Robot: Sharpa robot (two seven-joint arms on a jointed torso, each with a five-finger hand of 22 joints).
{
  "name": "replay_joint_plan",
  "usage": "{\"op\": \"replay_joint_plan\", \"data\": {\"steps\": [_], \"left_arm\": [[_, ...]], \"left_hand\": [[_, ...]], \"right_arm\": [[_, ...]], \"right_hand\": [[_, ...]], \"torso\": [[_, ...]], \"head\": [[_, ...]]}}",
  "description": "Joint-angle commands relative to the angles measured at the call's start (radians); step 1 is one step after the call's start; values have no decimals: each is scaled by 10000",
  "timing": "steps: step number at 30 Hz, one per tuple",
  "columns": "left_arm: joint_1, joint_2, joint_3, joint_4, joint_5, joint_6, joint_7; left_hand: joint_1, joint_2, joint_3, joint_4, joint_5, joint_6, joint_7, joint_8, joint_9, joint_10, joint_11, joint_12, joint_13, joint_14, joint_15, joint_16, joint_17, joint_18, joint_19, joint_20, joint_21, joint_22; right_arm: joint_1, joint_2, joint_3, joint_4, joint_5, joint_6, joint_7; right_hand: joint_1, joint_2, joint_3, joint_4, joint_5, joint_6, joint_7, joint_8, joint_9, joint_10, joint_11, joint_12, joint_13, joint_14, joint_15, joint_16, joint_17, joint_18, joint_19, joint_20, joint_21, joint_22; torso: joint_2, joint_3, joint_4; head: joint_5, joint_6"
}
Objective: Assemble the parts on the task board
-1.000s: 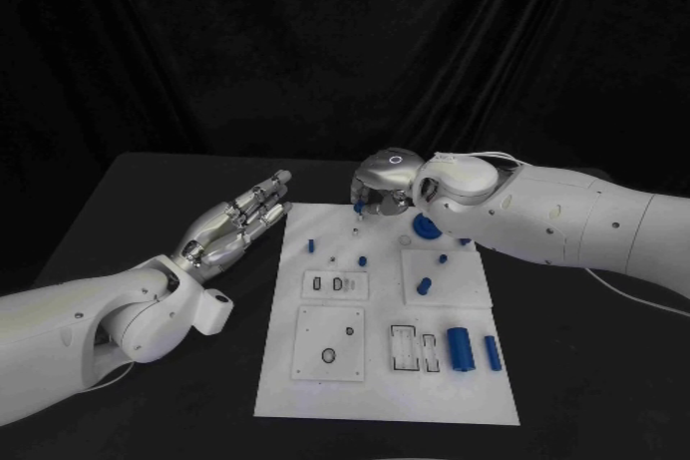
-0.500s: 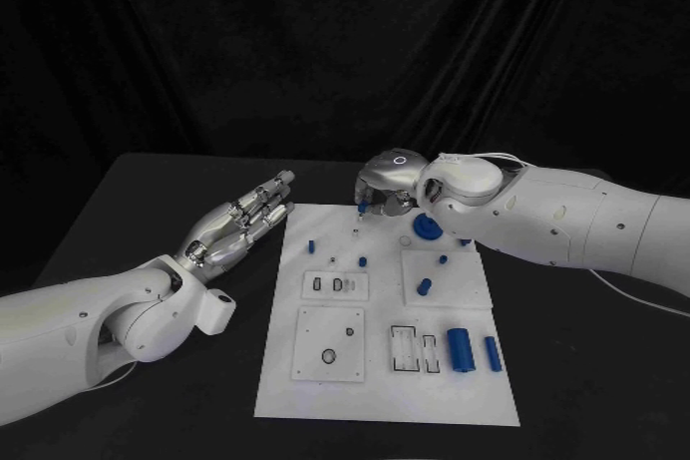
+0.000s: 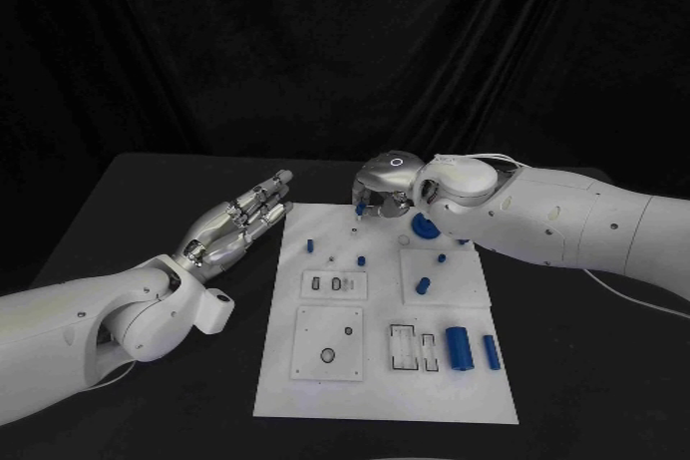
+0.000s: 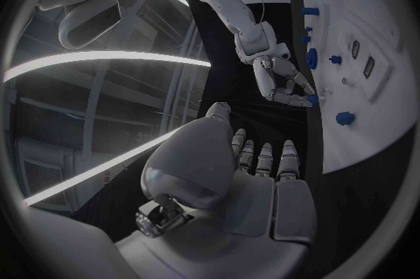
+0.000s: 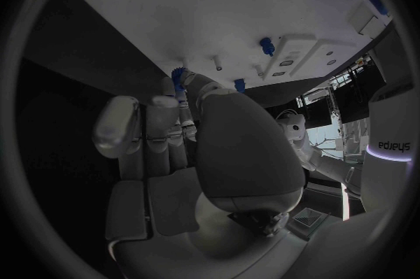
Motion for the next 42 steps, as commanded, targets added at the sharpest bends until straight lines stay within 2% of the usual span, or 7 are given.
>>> {"op": "replay_joint_plan", "data": {"steps": [1,13,29,36,38,40,42], "left_arm": [[21,2,7,-13,-61,148,648],[21,26,7,-76,-61,196,620],[21,66,7,-169,-61,267,528],[21,27,7,-153,-61,258,466],[21,20,7,-149,-61,258,457],[21,17,7,-147,-61,259,451],[21,14,7,-147,-61,259,445]], "left_hand": [[103,16,48,6,46,-23,40,17,7,-27,50,-54,-14,14,48,-36,-10,83,-18,68,11,4],[111,22,55,6,50,-32,48,16,7,-30,58,-55,-15,14,59,-36,-10,84,-15,77,14,6],[186,79,123,-15,97,-68,70,12,4,-54,81,-60,-19,14,125,-36,-10,87,5,147,35,17],[264,128,197,-30,136,-116,66,6,-1,-78,75,-66,-25,14,139,-36,-10,88,3,172,32,16],[264,128,197,-30,136,-116,66,6,-1,-78,75,-66,-25,14,139,-36,-10,88,3,172,32,16],[264,128,197,-30,136,-116,66,6,-1,-78,75,-66,-25,14,139,-36,-10,88,3,172,32,16],[279,134,210,-33,139,-128,64,4,-2,-82,73,-67,-25,14,140,-36,-10,89,4,176,34,17]], "right_arm": [[-90,21,-12,-11,-26,140,-211],[-143,-13,-12,37,-26,165,-186],[-183,-64,-12,102,-26,527,-241],[-204,-59,-12,122,-26,490,-250],[-211,-51,-12,115,-26,483,-265],[-215,-45,-12,108,-26,465,-271],[-218,-40,-12,103,-26,439,-280]], "right_hand": [[-50,11,68,-4,-11,-18,-26,5,7,-79,16,-35,-13,-1,39,40,-15,-110,-31,52,41,-8],[-50,-4,74,-17,-20,-50,-11,-20,4,-96,24,-37,-11,-14,46,21,-41,-108,-48,58,42,-5],[-79,-54,156,-62,25,-265,21,-184,-18,-411,86,-51,-18,-131,73,-117,-201,-88,-183,97,12,-17],[-174,-129,210,-65,-92,-718,2,-456,-95,-898,136,-45,-17,-190,-63,-155,-205,-69,-280,6,11,23],[-273,-215,217,-44,-216,-1405,-303,-560,-242,-1398,171,-34,-12,-263,-97,-252,-295,-49,-375,-46,-55,-28],[-325,-269,187,-59,-265,-1912,-503,-556,-354,-1819,206,-32,-9,-324,-84,-334,-379,-32,-454,-44,-131,-96],[-352,-269,153,-71,-302,-2157,-490,-563,-417,-2009,198,-25,-5,-350,-87,-361,-400,-23,-490,-38,-166,-122]], "torso": [[2,-3,-5],[0,-2,1],[-2,-2,1],[-3,-2,2],[-3,-2,4],[-3,-2,4],[-3,-2,4]], "head": [[32,-24],[21,-31],[10,63],[12,66],[9,60],[9,60],[9,60]]}}
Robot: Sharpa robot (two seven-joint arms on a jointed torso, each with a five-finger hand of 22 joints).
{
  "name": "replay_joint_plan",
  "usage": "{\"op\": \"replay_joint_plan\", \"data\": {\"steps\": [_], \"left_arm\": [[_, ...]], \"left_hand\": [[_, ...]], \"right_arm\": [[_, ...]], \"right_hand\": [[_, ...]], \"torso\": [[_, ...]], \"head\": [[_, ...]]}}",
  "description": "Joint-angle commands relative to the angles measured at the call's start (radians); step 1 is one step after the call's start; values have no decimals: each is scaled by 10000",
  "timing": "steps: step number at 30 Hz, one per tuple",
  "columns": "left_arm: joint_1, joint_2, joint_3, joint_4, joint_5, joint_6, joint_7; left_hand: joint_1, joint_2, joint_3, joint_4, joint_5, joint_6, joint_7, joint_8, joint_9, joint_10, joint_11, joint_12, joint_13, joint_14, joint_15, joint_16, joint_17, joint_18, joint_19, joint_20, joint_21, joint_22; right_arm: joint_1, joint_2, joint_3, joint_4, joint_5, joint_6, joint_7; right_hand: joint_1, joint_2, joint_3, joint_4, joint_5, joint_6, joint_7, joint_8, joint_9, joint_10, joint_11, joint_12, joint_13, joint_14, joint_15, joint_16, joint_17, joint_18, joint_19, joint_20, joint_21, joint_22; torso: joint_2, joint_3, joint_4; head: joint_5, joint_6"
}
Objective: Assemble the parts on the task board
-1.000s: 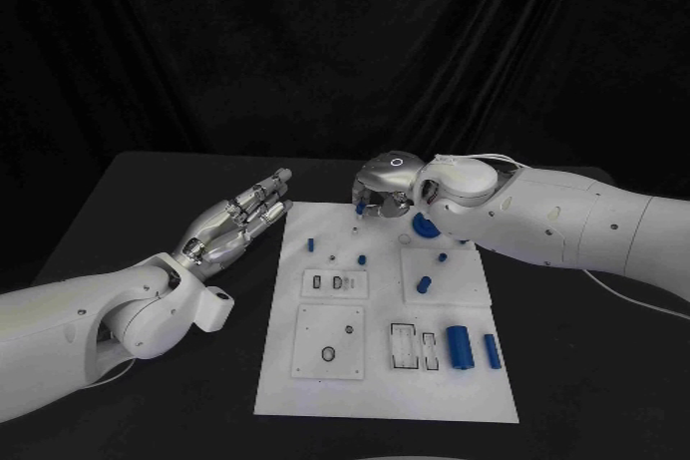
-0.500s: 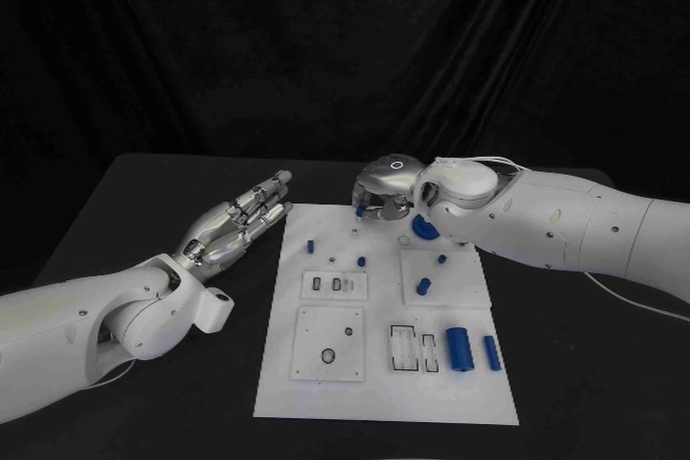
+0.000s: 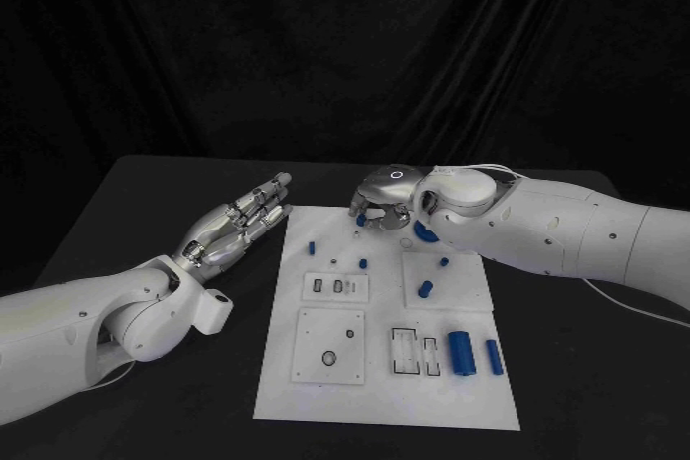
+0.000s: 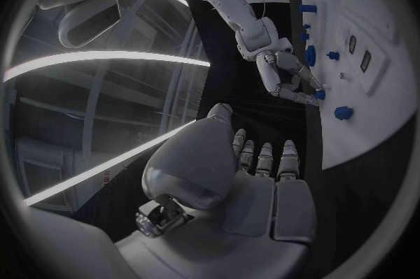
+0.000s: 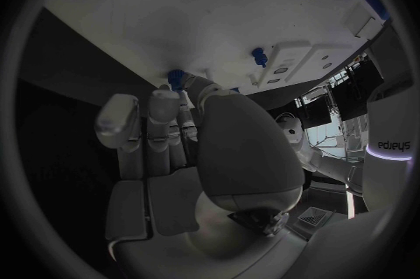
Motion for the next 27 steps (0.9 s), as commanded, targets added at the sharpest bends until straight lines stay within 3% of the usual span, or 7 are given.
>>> {"op": "replay_joint_plan", "data": {"steps": [1,4,11,14,19,24,27], "left_arm": [[21,-6,8,21,-59,137,439],[21,-12,8,25,-59,135,427],[21,-30,8,26,-59,138,393],[21,-47,7,22,-59,148,382],[20,-75,7,25,-59,162,381],[20,-97,7,24,-59,170,377],[20,-91,7,13,-59,159,374]], "left_hand": [[113,-2,70,-6,40,-58,-7,4,-2,-43,38,-67,-10,14,68,-36,-8,87,2,103,34,10],[115,-2,72,-7,41,-63,-7,3,-2,-45,38,-68,-10,14,68,-36,-8,87,1,103,33,10],[121,-1,76,-8,43,-77,-7,1,-4,-53,38,-70,-12,14,69,-36,-8,87,0,105,31,9],[121,-1,76,-8,43,-77,-7,1,-4,-53,38,-70,-12,14,69,-36,-8,87,0,105,31,9],[136,-7,85,-13,41,-89,-5,-1,-5,-59,41,-71,-13,14,71,-36,-8,87,2,110,34,10],[137,-8,86,-13,41,-89,-5,-1,-5,-59,41,-71,-13,14,72,-36,-8,87,2,110,34,10],[137,-8,86,-13,41,-89,-5,-1,-5,-59,41,-71,-13,14,72,-36,-8,87,2,110,34,10]], "right_arm": [[-28,11,4,-1,-61,48,-257],[-31,5,4,5,-61,-61,-343],[-2,-239,3,134,-61,-790,-457],[93,-485,3,325,-61,-1227,-489],[373,-1163,4,961,-61,-1718,-563],[652,-2111,4,1927,-38,-1985,-647],[731,-2684,3,2502,-28,-2065,-691]], "right_hand": [[-92,-22,-61,-37,-98,-607,-45,-38,-154,-358,-7,-12,9,-96,-10,-57,-45,-25,-97,17,-75,-31],[-144,8,-231,-95,-205,-1141,-227,-25,-241,-717,6,0,15,-175,11,-162,-156,6,-193,31,-194,-136],[-240,72,-733,-191,-395,-3131,-123,-127,-367,-1554,44,64,17,-427,61,-454,-486,85,-458,94,-558,-467],[-206,116,-886,-219,-413,-3430,-113,-131,-375,-1846,56,97,11,-484,71,-509,-545,98,-508,102,-639,-516],[-164,197,-988,-219,-400,-2995,-48,-28,-314,-1800,52,303,46,-471,69,-472,-488,92,-487,103,-630,-455],[-38,377,-1014,-210,-123,-1083,360,399,-117,-970,7,1083,155,-541,45,-616,-648,131,-558,92,-819,-577],[0,374,-868,-151,2,-786,501,461,-122,-212,-54,1553,264,-455,5,-511,-501,105,-477,69,-750,-436]], "torso": [[1,-1,1],[2,-2,2],[1,-1,3],[0,0,3],[-1,1,1],[-4,4,-6],[-8,4,-23]], "head": [[-5,-18],[8,-24],[26,26],[29,51],[22,59],[-18,84],[-10,80]]}}
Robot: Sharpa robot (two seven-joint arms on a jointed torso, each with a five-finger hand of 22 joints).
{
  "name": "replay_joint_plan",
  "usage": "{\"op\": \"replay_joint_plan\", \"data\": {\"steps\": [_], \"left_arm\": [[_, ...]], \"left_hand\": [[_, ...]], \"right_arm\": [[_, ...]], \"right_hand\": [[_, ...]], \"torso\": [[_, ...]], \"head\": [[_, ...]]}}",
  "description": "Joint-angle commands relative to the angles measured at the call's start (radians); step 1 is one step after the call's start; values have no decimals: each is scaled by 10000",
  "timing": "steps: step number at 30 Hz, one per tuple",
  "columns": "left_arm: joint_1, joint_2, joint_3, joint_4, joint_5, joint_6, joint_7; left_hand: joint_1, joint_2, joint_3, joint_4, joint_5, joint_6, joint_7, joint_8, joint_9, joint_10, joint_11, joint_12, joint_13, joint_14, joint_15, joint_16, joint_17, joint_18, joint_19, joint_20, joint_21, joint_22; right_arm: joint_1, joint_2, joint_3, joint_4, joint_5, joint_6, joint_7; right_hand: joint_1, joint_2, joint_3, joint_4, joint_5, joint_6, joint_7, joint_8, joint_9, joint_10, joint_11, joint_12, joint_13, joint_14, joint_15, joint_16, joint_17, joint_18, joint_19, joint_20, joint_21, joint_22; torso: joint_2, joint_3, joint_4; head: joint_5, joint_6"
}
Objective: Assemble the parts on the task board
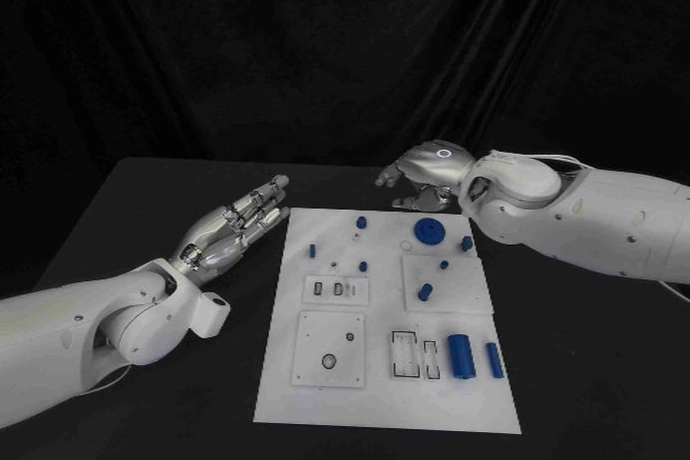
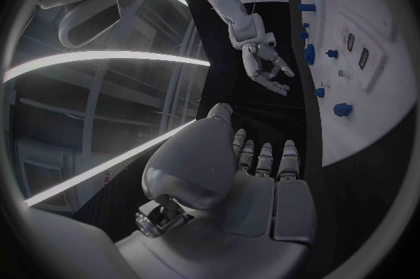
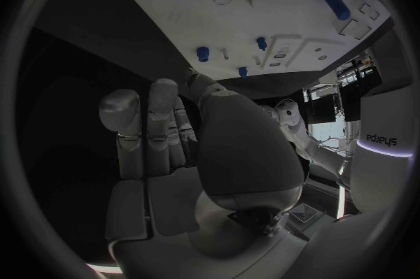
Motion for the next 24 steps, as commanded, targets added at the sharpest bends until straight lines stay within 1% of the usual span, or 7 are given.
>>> {"op": "replay_joint_plan", "data": {"steps": [1,7,8,12,14,19,24], "left_arm": [[20,18,8,3,-59,125,372],[20,55,8,-27,-59,117,378],[19,56,8,-30,-59,120,376],[19,70,8,-51,-59,141,372],[19,89,8,-67,-59,160,368],[18,124,8,-98,-59,195,355],[17,139,7,-118,-59,218,354]], "left_hand": [[118,10,61,13,42,-81,-3,0,-3,-57,45,-35,-14,14,75,-36,-13,89,4,42,35,13],[127,5,65,10,50,-78,1,2,-2,-57,49,-35,-14,14,80,-36,-13,89,5,48,36,14],[127,5,65,10,50,-78,1,2,-2,-57,49,-35,-14,14,80,-36,-13,89,5,48,36,14],[127,5,65,10,50,-78,1,2,-2,-57,49,-35,-14,14,80,-36,-13,89,5,48,36,14],[127,5,65,10,50,-78,1,2,-2,-57,49,-35,-14,14,80,-36,-13,89,5,48,36,14],[139,1,73,8,57,-89,6,2,-3,-58,56,-34,-13,14,91,-36,-13,89,6,56,37,14],[156,3,89,6,60,-111,17,0,-5,-62,70,-35,-14,14,113,-36,-13,89,5,67,36,13]], "right_arm": [[52,-400,0,481,-24,-616,-361],[-1,-1259,-2,1138,20,-203,-561],[-31,-1347,-2,1181,28,-138,-599],[-187,-1629,-3,1258,49,-66,-703],[-262,-1745,-3,1272,56,-104,-740],[-378,-1916,-4,1269,67,-18,-895],[-486,-1939,-5,1188,71,313,-1131]], "right_hand": [[53,17,191,81,89,328,105,59,-10,852,-134,552,148,91,-70,129,166,91,95,-51,84,172],[47,-111,180,91,29,490,-79,-113,-93,1779,-561,2425,1232,58,-271,-19,47,120,49,-249,-82,117],[-92,-61,114,233,9,547,-55,-210,-85,985,-611,3633,2222,66,-311,-63,34,176,53,-406,-142,138],[-259,-143,-17,416,-89,777,-206,-277,-68,725,-744,7713,5661,200,-317,189,427,88,179,-288,-129,360],[-539,-69,-189,638,-128,1042,-263,-227,-16,2730,-841,11399,10417,646,-351,1609,2469,-69,533,-330,467,1158],[-1127,-26,-645,1029,-442,1339,-444,-161,202,5940,-989,13764,14743,1602,-457,4998,7686,-464,1285,-422,2044,3124],[-1549,-44,-1054,1408,-516,1420,-376,-154,455,6066,-938,13818,14880,1917,-400,5874,9174,-734,1749,-390,3057,4386]], "torso": [[-3,-2,-14],[1,-3,-5],[2,-2,-2],[4,-3,1],[3,-1,1],[2,0,1],[0,7,6]], "head": [[1,-4],[-46,5],[-44,5],[-40,0],[-45,-4],[-38,1],[-96,-52]]}}
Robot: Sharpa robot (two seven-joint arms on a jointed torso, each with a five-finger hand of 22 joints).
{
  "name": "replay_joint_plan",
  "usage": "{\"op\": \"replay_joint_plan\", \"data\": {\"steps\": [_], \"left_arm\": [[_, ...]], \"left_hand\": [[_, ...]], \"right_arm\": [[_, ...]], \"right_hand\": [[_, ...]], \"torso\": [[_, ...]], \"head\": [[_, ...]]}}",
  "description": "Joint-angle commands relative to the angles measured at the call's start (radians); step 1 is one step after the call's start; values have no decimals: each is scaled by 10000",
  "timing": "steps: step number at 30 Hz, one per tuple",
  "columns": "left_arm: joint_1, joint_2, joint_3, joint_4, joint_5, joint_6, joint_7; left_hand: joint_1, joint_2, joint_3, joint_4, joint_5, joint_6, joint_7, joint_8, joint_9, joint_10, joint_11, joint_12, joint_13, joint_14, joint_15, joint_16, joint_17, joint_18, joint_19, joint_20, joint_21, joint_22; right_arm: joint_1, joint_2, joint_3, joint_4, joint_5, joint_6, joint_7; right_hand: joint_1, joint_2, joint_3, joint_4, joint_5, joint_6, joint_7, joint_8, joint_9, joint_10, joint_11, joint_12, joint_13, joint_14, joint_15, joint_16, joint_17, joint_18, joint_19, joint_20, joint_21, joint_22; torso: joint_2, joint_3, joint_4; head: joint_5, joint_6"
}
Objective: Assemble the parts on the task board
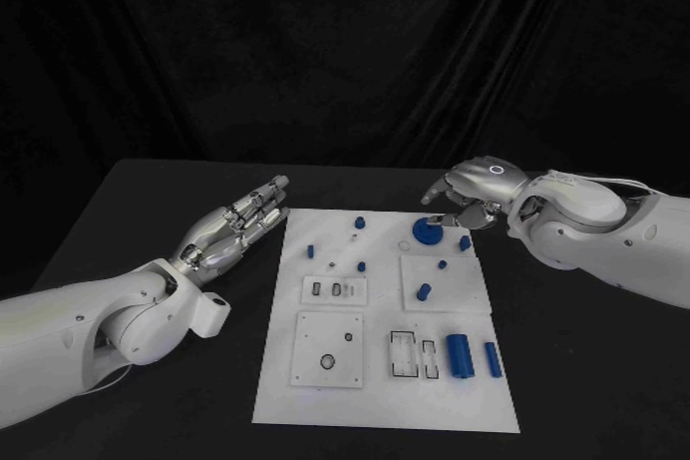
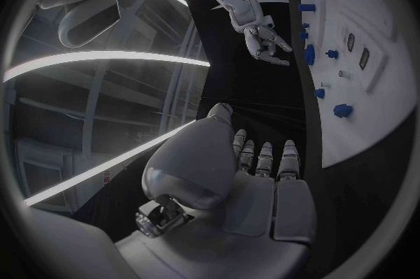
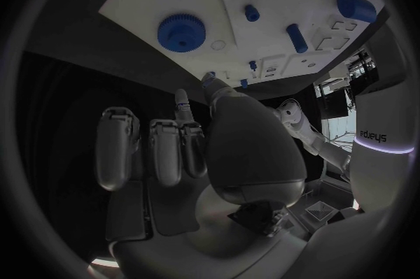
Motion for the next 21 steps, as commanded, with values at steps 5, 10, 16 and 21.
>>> {"op": "replay_joint_plan", "data": {"steps": [5,10,16,21], "left_arm": [[15,40,7,-24,-57,207,358],[14,46,7,-45,-57,230,354],[12,49,7,-40,-57,277,345],[11,43,7,-29,-57,299,337]], "left_hand": [[85,-4,76,-11,60,-72,-19,0,-5,-24,37,-36,-16,-23,81,-36,-11,89,6,69,37,14],[85,-4,76,-11,60,-72,-19,0,-5,-24,37,-36,-16,-23,81,-36,-11,89,6,69,37,14],[103,-7,91,-16,61,-71,-5,1,-4,-28,53,-37,-16,-23,102,-36,-11,89,7,81,38,15],[111,-9,98,-18,62,-64,5,3,-2,-25,63,-36,-15,-23,111,-36,-11,89,7,87,38,15]], "right_arm": [[-183,36,8,-197,8,622,-810],[-244,108,8,-318,8,751,-911],[-300,234,8,-456,8,818,-922],[-330,356,8,-596,8,833,-864]], "right_hand": [[-299,-178,-222,384,-16,-160,73,-94,113,1092,115,24,2627,1064,68,53,2627,-307,464,81,607,1599],[-324,-216,-229,405,17,-240,65,-133,132,1092,111,24,2627,1064,72,53,2627,-354,557,89,749,1775],[-251,-233,-204,369,66,-389,59,-187,131,1092,110,24,2627,1064,74,53,2627,-365,577,93,790,1828],[-177,-220,-175,340,129,-527,86,-214,131,1092,124,24,2627,1064,88,53,2627,-358,557,103,775,1814]], "torso": [[4,2,7],[0,-3,1],[1,-2,4],[0,-2,2]], "head": [[-42,-55],[-30,-98],[2,-98],[7,-110]]}}
